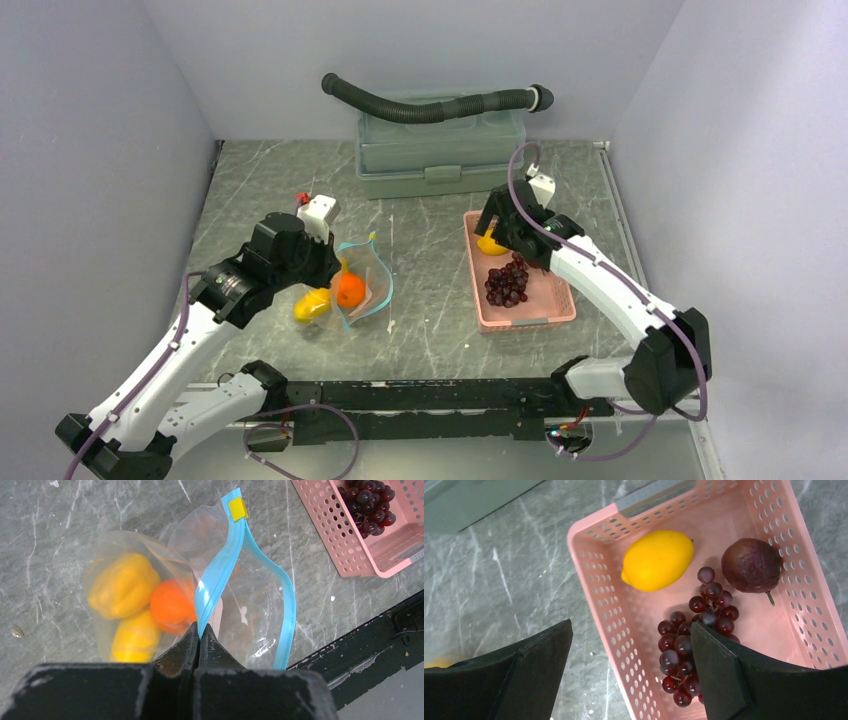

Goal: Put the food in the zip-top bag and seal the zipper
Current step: Pick up the fake fruit from the bin.

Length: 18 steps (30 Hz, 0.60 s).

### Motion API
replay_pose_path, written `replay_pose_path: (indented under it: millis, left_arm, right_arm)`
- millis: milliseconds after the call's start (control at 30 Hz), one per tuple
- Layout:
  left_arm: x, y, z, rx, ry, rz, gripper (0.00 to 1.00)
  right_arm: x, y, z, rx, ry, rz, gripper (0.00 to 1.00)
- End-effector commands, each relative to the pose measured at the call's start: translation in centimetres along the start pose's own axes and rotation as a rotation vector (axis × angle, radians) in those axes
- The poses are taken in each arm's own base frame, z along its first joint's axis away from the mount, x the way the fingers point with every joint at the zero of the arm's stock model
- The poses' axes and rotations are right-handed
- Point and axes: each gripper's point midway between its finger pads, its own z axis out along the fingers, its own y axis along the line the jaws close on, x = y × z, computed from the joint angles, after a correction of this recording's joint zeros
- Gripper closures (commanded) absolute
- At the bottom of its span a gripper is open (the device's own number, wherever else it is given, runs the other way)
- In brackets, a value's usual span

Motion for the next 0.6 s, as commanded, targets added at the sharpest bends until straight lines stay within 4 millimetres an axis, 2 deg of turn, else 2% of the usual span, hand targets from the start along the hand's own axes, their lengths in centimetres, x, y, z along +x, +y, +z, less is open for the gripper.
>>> replay_pose_path:
  millis: [0,167,567]
  left_arm:
    - [-0.5,0.0,0.0,0.0,-0.028,0.017,1.0]
    - [-0.5,0.0,0.0,0.0,-0.027,0.017,1.0]
    - [-0.4,0.0,0.1,0.003,-0.025,0.016,1.0]
  right_arm:
    - [-0.2,-0.4,1.9,0.027,0.017,0.119,0.08]
    - [0.8,-0.7,4.2,0.041,0.068,0.149,0.01]
    - [1.6,-1.8,7.8,0.097,0.113,0.196,0.03]
